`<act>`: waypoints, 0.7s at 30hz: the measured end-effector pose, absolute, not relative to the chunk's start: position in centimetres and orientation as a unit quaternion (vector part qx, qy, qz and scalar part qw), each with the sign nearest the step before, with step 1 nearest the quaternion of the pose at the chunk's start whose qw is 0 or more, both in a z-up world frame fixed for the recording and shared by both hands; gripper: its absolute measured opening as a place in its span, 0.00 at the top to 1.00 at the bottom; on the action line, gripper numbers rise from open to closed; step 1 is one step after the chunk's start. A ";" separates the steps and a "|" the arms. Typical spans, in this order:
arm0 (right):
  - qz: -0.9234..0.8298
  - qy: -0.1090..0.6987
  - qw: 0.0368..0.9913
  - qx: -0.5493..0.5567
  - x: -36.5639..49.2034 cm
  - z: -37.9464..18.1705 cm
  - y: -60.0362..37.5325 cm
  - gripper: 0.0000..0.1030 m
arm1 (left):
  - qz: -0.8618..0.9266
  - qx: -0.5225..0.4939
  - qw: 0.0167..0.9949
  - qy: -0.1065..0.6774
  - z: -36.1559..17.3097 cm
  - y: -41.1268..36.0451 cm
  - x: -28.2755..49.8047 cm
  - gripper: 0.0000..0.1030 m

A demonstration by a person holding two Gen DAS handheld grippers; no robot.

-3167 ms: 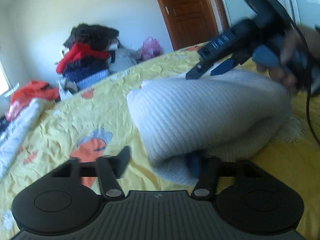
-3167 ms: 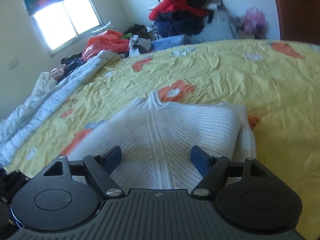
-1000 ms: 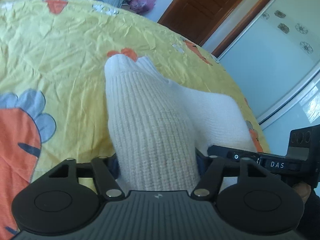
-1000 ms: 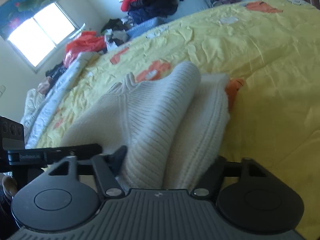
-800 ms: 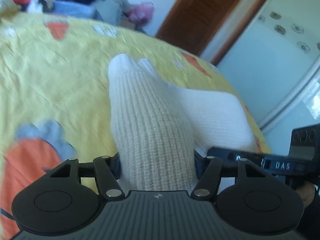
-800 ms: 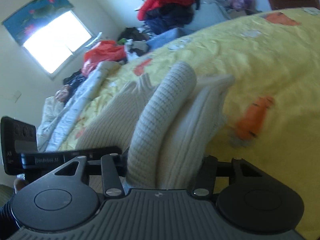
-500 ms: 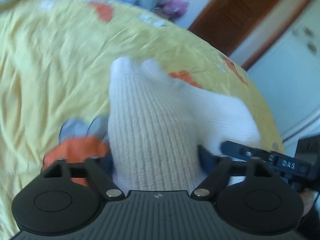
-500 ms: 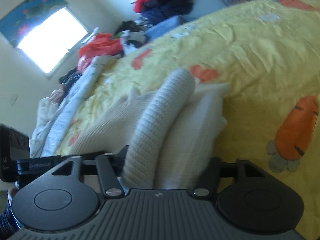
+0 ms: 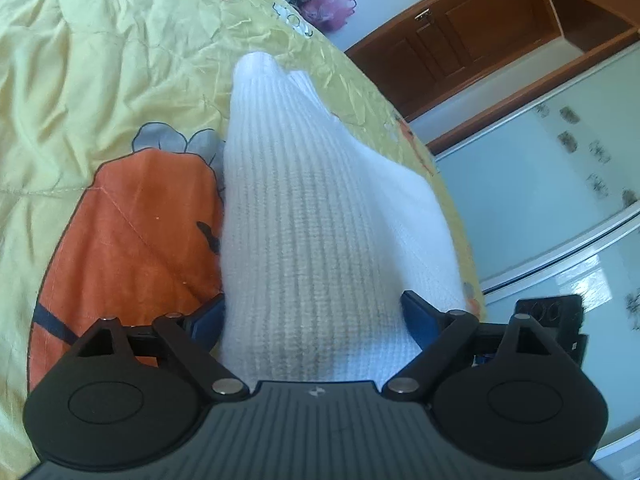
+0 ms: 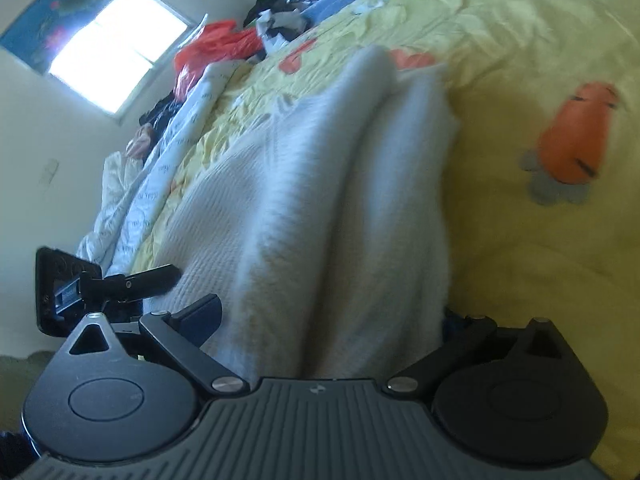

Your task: Fold small clothes

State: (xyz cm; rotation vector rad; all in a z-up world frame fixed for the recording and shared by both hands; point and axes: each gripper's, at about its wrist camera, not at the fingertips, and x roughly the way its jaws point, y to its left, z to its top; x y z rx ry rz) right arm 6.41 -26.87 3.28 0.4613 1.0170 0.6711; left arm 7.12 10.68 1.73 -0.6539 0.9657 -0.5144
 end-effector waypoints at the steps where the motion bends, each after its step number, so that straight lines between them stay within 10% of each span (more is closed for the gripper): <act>1: 0.312 0.472 0.800 0.200 6.5 3.5 -26.3 0.15 | -0.237 -0.293 0.810 0.449 2.1 10.4 6.9 0.22; 3: 0.329 0.463 0.804 0.177 6.3 4.0 -25.8 0.37 | -0.232 -0.250 0.832 0.437 3.5 9.9 6.1 0.36; 10: 0.365 0.444 0.809 0.121 3.5 5.7 -26.1 0.41 | -0.248 -0.163 0.853 0.429 4.4 8.9 2.7 0.35; 14: 0.343 0.454 0.798 0.198 3.3 3.7 -27.9 0.19 | -0.240 -0.198 0.851 0.424 4.2 10.2 2.2 0.29; 21: 0.261 0.369 0.868 0.206 3.9 8.3 -31.1 0.19 | -0.175 -0.076 0.933 0.306 10.7 10.0 0.0 0.12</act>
